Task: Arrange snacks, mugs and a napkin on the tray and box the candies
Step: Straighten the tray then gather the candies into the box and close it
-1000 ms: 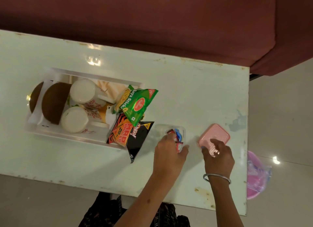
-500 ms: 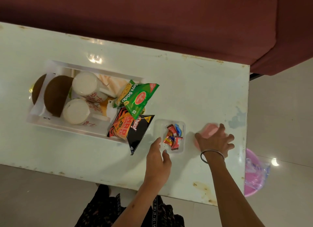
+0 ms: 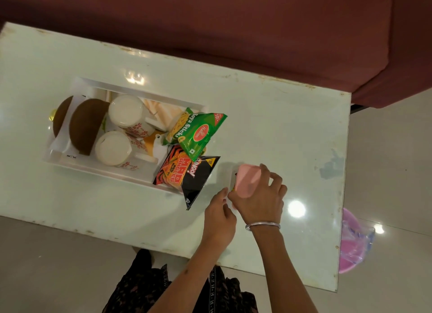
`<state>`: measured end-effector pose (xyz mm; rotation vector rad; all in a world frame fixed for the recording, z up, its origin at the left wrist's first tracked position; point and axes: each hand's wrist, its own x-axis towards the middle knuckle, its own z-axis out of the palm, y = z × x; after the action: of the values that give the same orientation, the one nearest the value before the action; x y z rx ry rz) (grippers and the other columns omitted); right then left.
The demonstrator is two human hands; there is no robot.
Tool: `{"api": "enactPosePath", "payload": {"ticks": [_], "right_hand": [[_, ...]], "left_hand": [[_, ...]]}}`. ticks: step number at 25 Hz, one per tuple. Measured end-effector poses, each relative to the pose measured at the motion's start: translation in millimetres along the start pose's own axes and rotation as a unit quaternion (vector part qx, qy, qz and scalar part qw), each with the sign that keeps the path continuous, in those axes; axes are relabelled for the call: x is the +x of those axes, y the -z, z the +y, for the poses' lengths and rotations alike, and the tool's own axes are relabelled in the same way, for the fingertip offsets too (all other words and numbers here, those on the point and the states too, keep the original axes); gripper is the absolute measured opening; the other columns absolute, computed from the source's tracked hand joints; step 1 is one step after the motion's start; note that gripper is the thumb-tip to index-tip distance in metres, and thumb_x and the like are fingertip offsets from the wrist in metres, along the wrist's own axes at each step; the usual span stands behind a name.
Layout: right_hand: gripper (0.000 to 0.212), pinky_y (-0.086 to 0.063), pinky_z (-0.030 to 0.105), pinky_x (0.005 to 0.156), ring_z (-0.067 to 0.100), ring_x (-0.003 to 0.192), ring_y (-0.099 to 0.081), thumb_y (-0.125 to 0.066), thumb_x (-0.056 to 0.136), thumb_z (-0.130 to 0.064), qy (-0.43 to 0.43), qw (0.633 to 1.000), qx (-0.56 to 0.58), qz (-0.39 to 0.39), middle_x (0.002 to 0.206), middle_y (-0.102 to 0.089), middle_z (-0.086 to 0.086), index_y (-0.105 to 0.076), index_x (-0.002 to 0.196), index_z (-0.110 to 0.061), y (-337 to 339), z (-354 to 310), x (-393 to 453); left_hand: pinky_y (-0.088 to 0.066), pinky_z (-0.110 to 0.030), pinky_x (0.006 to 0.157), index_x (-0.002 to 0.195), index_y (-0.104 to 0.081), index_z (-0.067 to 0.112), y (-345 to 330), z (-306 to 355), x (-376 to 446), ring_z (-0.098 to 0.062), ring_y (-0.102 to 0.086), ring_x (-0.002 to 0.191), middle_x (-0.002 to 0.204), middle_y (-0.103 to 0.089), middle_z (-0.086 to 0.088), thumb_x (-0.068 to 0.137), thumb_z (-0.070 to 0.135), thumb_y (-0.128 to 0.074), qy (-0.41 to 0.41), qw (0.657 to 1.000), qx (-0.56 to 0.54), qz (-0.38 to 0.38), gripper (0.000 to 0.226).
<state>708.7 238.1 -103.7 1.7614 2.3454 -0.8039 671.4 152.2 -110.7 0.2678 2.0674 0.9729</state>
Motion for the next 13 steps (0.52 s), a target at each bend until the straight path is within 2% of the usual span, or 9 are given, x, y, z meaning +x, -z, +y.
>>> {"api": "enactPosePath", "payload": {"ticks": [5,8,9,11,13], "right_hand": [[0.095,-0.05,0.045,0.083,0.034,0.117,-0.042,-0.074,0.055,-0.051,0.008,1.0,-0.027,0.008,0.134,-0.042,0.01,-0.033,0.135,-0.018,-8.0,-1.1,-0.9],[0.089,-0.051,0.043,0.08,0.034,0.115,-0.044,-0.073,0.058,-0.049,0.024,1.0,-0.015,0.009,0.132,-0.045,0.011,-0.039,0.132,-0.014,-8.3,-1.2,-1.7],[0.087,-0.051,0.043,0.08,0.034,0.114,-0.045,-0.073,0.059,-0.049,0.025,1.0,-0.013,0.008,0.132,-0.045,0.012,-0.04,0.131,-0.012,-8.4,-1.3,-1.8],[0.084,-0.051,0.042,0.081,0.033,0.116,-0.044,-0.073,0.063,-0.048,0.023,0.999,-0.023,0.0,0.133,-0.044,0.012,-0.04,0.131,-0.01,-7.6,-1.1,-1.6],[0.085,-0.05,0.042,0.084,0.032,0.12,-0.042,-0.074,0.066,-0.047,0.024,0.999,-0.027,-0.025,0.137,-0.04,0.011,-0.037,0.134,-0.012,-3.3,1.9,0.0]], "left_hand": [[-0.04,-0.023,0.101,0.131,-0.046,0.012,2.0,-3.7,1.9,-0.017,-0.052,0.118,0.13,-0.054,-0.005,0.092,-0.005,-0.037,-0.003,1.0,-0.007,-0.006,0.044],[-0.038,0.0,0.084,0.125,-0.05,0.017,2.9,-3.9,2.2,0.002,-0.053,0.095,0.112,-0.055,0.006,0.091,-0.007,-0.038,-0.01,1.0,-0.009,-0.004,0.043],[-0.036,0.003,0.078,0.124,-0.051,0.018,3.8,-3.9,3.0,0.005,-0.052,0.089,0.108,-0.054,0.009,0.09,-0.007,-0.038,-0.011,1.0,-0.007,-0.005,0.044],[-0.037,0.0,0.081,0.124,-0.052,0.018,6.1,-4.2,4.3,0.0,-0.055,0.093,0.109,-0.055,0.007,0.09,-0.007,-0.039,-0.01,1.0,-0.006,-0.015,0.044],[-0.043,-0.014,0.095,0.128,-0.047,0.016,9.1,-3.6,4.8,-0.012,-0.056,0.105,0.114,-0.055,0.006,0.088,-0.005,-0.046,-0.024,0.999,0.017,-0.029,0.045]]}}
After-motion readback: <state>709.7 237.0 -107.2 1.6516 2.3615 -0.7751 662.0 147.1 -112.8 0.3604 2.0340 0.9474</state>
